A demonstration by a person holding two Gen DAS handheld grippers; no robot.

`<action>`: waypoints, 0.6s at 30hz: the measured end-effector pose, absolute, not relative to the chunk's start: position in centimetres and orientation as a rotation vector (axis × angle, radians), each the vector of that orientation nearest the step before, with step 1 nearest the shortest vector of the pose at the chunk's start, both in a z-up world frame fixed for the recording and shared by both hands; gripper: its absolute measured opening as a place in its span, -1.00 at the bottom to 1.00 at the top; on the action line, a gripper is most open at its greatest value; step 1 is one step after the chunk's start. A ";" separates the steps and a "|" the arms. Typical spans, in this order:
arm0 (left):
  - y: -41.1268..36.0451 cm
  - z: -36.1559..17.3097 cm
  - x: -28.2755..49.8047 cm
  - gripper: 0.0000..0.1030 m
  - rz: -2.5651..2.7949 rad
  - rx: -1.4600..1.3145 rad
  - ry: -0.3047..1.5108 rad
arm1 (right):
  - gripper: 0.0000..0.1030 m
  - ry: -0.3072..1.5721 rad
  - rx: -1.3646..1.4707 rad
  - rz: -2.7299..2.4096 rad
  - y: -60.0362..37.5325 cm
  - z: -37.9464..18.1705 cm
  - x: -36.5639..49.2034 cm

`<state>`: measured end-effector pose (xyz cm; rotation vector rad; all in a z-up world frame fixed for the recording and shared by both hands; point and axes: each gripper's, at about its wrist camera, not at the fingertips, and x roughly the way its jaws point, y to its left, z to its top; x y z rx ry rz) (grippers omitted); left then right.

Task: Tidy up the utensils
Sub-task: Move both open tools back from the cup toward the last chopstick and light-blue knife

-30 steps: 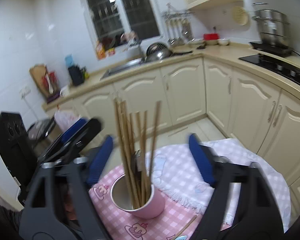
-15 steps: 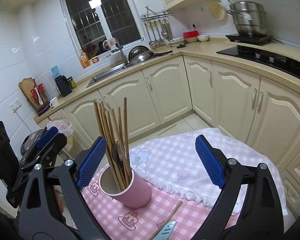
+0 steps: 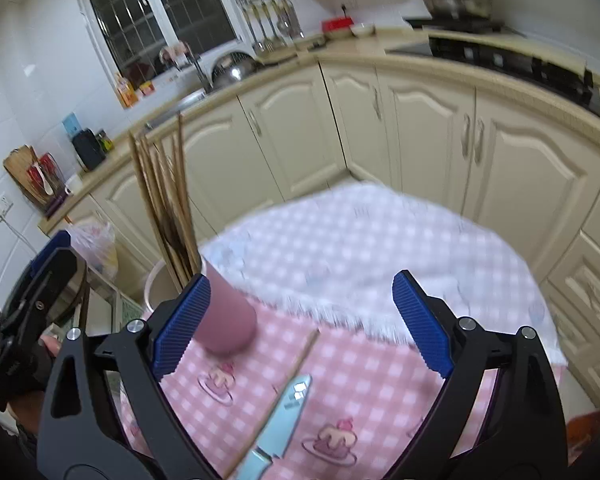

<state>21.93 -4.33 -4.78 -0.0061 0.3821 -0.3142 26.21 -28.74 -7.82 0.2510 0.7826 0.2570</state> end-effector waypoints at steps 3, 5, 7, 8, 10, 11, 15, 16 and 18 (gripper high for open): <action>-5.1 -5.6 21.5 0.80 -0.328 0.014 0.408 | 0.76 0.834 0.244 0.240 -28.6 -9.4 25.5; -5.5 -6.2 21.5 0.80 -0.333 0.023 0.428 | 0.76 0.882 0.222 0.224 -28.2 -10.7 25.0; -5.9 -6.8 21.5 0.80 -0.333 0.032 0.455 | 0.76 0.919 0.209 0.216 -27.8 -11.9 24.6; -6.1 -7.2 21.6 0.80 -0.335 0.036 0.472 | 0.76 0.934 0.206 0.210 -27.7 -12.5 24.4; -6.3 -7.8 21.7 0.80 -0.338 0.043 0.493 | 0.76 0.967 0.207 0.195 -27.6 -13.7 24.0; -6.5 -8.1 21.7 0.80 -0.337 0.047 0.503 | 0.76 0.984 0.207 0.194 -27.5 -14.3 23.8; -6.7 -9.4 21.9 0.80 -0.332 0.059 0.550 | 0.76 1.037 0.176 0.163 -27.1 -16.4 23.2; -6.8 -9.7 22.0 0.80 -0.332 0.062 0.564 | 0.76 1.048 0.178 0.160 -27.0 -16.7 23.1; -6.9 -10.3 22.1 0.80 -0.328 0.069 0.590 | 0.76 1.069 0.176 0.160 -26.8 -17.5 22.9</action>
